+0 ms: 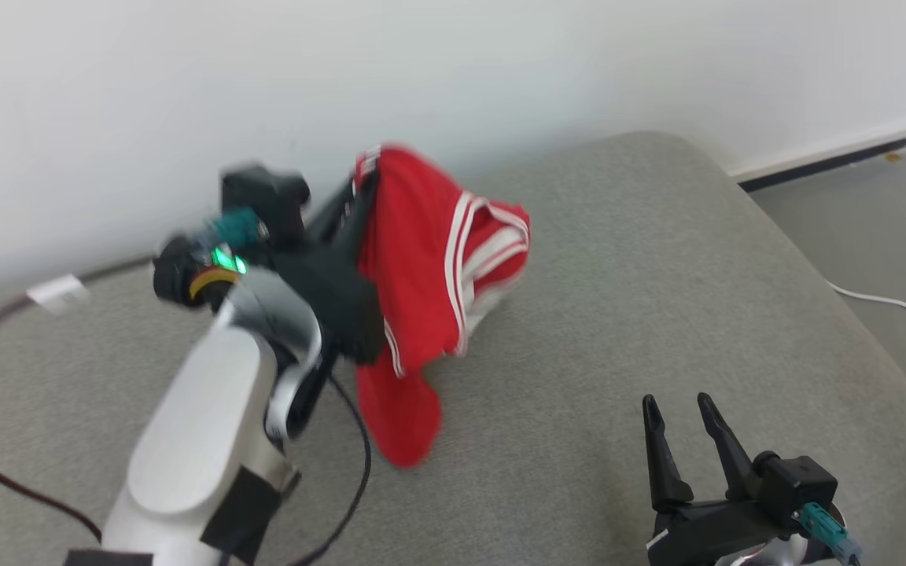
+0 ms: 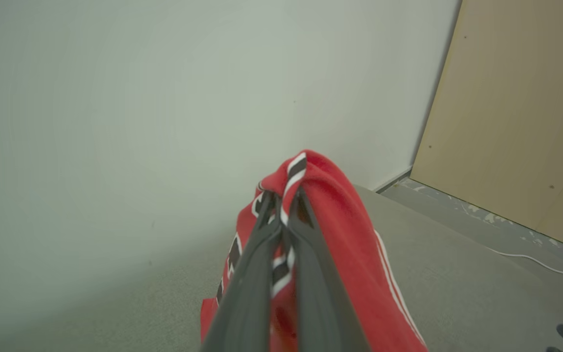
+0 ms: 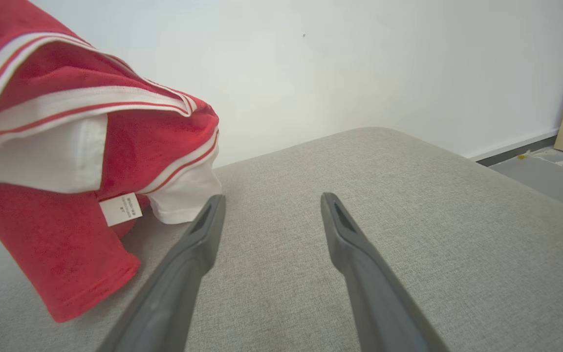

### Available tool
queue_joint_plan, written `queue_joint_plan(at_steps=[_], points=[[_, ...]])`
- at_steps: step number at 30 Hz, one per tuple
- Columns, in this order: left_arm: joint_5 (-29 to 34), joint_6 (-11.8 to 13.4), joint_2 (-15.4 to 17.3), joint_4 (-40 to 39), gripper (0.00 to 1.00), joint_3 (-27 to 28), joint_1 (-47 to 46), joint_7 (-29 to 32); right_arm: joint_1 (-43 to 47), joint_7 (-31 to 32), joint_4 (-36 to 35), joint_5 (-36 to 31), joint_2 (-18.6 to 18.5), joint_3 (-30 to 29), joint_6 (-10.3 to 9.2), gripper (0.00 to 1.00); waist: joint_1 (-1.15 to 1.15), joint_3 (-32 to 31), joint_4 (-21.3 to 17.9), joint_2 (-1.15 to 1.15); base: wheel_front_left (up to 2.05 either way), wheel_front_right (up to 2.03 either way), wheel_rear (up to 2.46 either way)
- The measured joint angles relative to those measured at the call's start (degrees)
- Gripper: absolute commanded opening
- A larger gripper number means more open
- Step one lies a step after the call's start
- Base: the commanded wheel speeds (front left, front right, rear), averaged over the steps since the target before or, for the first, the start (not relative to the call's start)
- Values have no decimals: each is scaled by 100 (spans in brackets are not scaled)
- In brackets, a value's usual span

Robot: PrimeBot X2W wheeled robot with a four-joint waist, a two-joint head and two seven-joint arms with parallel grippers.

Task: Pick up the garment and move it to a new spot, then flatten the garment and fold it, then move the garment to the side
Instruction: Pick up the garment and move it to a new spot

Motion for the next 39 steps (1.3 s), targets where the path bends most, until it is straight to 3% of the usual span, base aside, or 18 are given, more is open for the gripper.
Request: queue_joint_plan(at_steps=[9, 10, 11, 12, 18, 24, 28, 31, 35, 39], points=[[189, 170, -186, 1456, 0, -394, 554, -535, -73, 0, -22, 74, 0, 27, 0, 100, 1, 265, -313, 1, 0, 0, 0], [194, 201, -202, 1585, 11, -414, 586, -612, -74, -1, -22, 74, 0, 23, 0, 100, 1, 289, -309, 1, 0, 0, 0], [229, 212, -209, 1719, 38, -452, 610, -726, -74, -1, -22, 79, 1, 26, 0, 100, 2, 305, -293, 1, 0, 0, 0], [246, 225, -226, 1824, 100, -455, 637, -846, -74, -1, -21, 87, 1, 44, 0, 100, 1, 315, -270, 1, 0, 0, 0], [-81, 268, -339, 2229, 100, -417, 888, -1413, -53, -15, -18, 79, 1, -20, 0, 100, 1, 304, -35, 1, 0, 0, 0], [-382, 510, -365, 1840, 100, -242, 1380, -2299, 58, -14, 1, -59, 2, -218, 0, 100, 1, 185, 285, 1, 0, 0, 0], [-416, 693, -370, 1181, 100, 20, 1891, -2513, 146, -14, -13, -130, 2, -365, 0, 100, 1, 88, 523, 1, 0, 0, 0], [-209, 825, -333, 268, 100, 459, 2358, -2536, 171, -13, -34, -147, 0, -457, 0, 100, 1, 31, 713, 0, 0, 0, 0], [353, 867, -319, -762, 100, 992, 3097, -2538, 217, -13, -66, -219, 3, -528, 0, 100, 0, -29, 943, 1, 0, 0, 0], [728, 829, -330, -1285, 100, 1291, 3510, -2538, 266, -14, -82, -229, 1, -595, 0, 100, 0, -70, 1083, 1, 0, 0, 0]])
